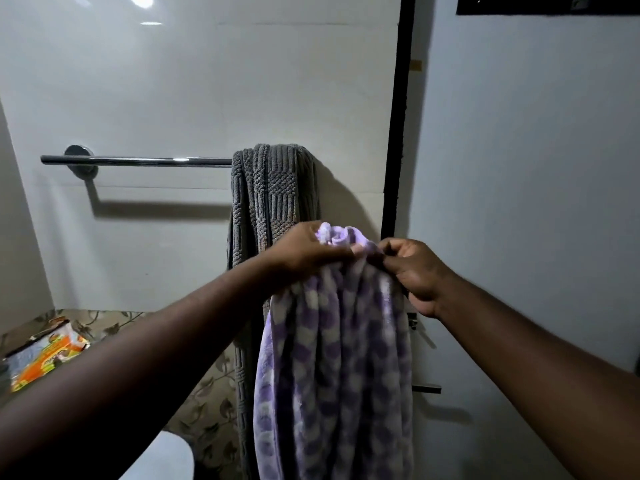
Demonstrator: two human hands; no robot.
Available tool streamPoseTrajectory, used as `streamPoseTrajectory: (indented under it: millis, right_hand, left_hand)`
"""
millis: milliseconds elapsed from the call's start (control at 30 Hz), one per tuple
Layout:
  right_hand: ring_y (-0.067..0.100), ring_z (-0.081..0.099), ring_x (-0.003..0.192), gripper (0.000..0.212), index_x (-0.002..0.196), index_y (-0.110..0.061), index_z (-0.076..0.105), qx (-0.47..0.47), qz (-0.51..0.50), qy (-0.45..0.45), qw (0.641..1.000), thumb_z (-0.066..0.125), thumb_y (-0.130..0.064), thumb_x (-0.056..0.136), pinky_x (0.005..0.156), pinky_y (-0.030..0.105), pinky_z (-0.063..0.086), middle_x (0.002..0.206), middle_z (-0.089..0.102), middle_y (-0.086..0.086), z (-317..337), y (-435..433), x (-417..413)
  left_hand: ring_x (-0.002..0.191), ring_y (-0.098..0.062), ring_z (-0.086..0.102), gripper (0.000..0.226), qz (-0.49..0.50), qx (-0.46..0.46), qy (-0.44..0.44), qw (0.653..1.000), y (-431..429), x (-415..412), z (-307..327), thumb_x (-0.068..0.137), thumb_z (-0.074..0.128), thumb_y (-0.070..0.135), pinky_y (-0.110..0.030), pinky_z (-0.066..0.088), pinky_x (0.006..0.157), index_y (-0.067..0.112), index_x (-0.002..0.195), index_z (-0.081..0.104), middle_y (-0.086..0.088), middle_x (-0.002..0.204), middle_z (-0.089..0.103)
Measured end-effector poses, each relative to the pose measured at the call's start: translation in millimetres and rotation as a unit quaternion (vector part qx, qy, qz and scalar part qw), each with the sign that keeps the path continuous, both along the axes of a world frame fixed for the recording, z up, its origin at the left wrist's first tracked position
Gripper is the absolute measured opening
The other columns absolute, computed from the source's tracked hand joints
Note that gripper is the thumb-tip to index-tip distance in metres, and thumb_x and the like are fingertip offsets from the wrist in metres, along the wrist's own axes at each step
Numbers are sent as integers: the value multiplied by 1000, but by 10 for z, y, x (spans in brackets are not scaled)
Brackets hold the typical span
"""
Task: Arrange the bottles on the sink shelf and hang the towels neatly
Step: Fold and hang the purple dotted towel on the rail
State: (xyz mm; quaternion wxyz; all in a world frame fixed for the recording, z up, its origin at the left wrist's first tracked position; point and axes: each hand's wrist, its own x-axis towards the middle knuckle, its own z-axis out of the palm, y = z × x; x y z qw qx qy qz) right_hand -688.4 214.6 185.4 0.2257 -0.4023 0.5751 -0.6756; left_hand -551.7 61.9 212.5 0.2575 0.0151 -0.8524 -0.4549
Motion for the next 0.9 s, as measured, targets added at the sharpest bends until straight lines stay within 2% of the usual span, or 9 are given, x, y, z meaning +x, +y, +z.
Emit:
streamPoseTrajectory:
  millis: [67, 133, 233, 367, 433, 500, 600, 767, 900]
  right_hand:
    - [14, 65, 60, 19, 75, -15, 61, -4, -1, 17, 1000, 73, -7, 88, 54, 26, 56, 67, 70, 2, 76, -92, 50]
    - [14, 60, 57, 30, 70, -17, 54, -7, -18, 14, 1000, 74, 0, 85, 53, 26, 52, 63, 63, 3, 146, -150, 73]
    - [18, 55, 64, 30, 70, -18, 52, 12, -5, -15, 1000, 75, -9, 86, 60, 30, 46, 71, 60, 8, 160, -146, 58]
    - [23, 72, 84, 10, 88, -14, 70, 35, 108, -59, 992, 72, -24, 89, 75, 36, 61, 97, 73, 15, 88, -26, -29]
    - [24, 70, 91, 18, 97, -11, 70, 61, 158, -57, 984, 73, -26, 87, 84, 38, 59, 105, 72, 15, 32, 78, -105]
    - [23, 67, 87, 16, 94, -11, 69, 72, 138, -42, 987, 73, -24, 85, 84, 37, 55, 102, 72, 14, -16, 132, -160]
    - [22, 68, 76, 9, 80, -14, 70, 48, 56, 2, 997, 73, -18, 88, 71, 32, 59, 86, 74, 10, 30, 41, -109]
    - [19, 54, 60, 37, 63, -18, 55, 13, -48, 45, 998, 68, 7, 87, 57, 29, 47, 64, 59, 7, 156, -225, 66]
    - [18, 52, 56, 31, 67, -18, 54, 44, -44, 33, 998, 73, -4, 88, 53, 27, 46, 66, 58, 9, 136, -213, 40]
  left_hand:
    - [90, -3, 68, 28, -21, -12, -13, 1000, 58, -78, -47, 85, 82, 27, -22, 54, 89, 10, 106, 75, 8, 97, 78]
    - [95, -13, 68, 32, -7, 30, 17, 999, 79, -99, -35, 86, 81, 21, -38, 54, 98, 2, 111, 73, -11, 110, 77]
    - [85, -15, 66, 14, -10, 58, 36, 998, 48, -91, -28, 88, 78, 14, -32, 55, 84, 3, 97, 76, -10, 95, 74]
    - [80, -17, 62, 34, 16, 61, 56, 996, 98, -66, 10, 79, 77, 26, -31, 51, 76, -5, 92, 70, -15, 85, 68]
    - [70, -18, 65, 16, 64, 97, 73, 991, -3, -11, 51, 80, 75, 22, -30, 52, 70, 6, 79, 72, -14, 77, 70]
    - [62, -14, 67, 13, 91, 114, 77, 986, -135, 64, 70, 88, 74, 16, -27, 54, 65, 13, 75, 75, -6, 73, 73]
    - [77, -12, 70, 18, 50, 45, 0, 998, -133, 70, 40, 88, 78, 23, -30, 58, 77, 7, 96, 75, -4, 91, 77]
    - [95, -11, 70, 25, -24, 62, -25, 997, 20, -38, -20, 88, 80, 20, -26, 56, 93, 8, 110, 77, -3, 108, 79]
    - [93, -15, 72, 19, -16, 36, -12, 999, -43, 13, 38, 86, 80, 19, -32, 57, 93, 10, 103, 79, -11, 105, 79]
